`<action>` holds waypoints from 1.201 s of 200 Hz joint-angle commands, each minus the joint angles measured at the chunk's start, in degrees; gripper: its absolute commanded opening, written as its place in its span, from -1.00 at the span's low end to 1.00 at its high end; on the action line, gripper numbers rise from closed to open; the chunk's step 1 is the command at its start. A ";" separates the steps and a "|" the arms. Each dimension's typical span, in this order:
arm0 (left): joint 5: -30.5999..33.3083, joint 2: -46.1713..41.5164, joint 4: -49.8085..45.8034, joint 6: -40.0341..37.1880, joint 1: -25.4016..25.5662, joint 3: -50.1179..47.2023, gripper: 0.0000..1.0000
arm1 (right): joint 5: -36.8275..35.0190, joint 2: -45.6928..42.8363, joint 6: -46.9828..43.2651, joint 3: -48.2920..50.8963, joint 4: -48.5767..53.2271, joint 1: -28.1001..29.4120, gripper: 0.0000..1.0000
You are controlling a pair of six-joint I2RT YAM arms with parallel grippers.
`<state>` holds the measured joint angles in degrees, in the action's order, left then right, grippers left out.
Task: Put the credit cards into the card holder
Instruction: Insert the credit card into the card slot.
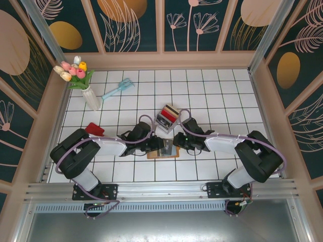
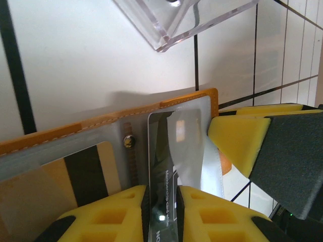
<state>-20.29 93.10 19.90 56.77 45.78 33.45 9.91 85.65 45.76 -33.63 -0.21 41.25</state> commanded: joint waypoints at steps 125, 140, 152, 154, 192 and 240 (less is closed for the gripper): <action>-5.17 2.78 -3.88 -1.93 0.23 2.58 -0.82 | 2.48 1.98 1.30 1.70 -1.00 1.81 -0.45; -5.22 2.71 -2.12 -0.03 0.25 1.83 -0.85 | 2.47 1.91 1.82 1.79 -0.68 1.81 -0.46; -5.17 2.30 -0.68 1.53 0.27 1.21 -0.89 | 2.57 1.82 2.61 2.07 -0.68 1.93 -0.48; -4.92 2.20 -0.51 1.92 0.25 1.12 -0.90 | 2.61 1.81 2.79 2.18 -0.74 1.93 -0.49; -2.99 0.21 6.77 9.82 0.26 -2.42 -1.00 | 2.39 0.17 6.04 4.59 -2.10 2.25 -0.61; -2.96 -0.95 7.96 11.18 0.36 -3.85 -0.98 | 3.44 -2.13 9.97 6.98 -4.47 2.86 -0.63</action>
<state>-23.29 93.34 25.61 66.19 45.74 30.50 9.76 83.66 52.58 -29.06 -6.63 41.71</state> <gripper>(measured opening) 0.069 0.191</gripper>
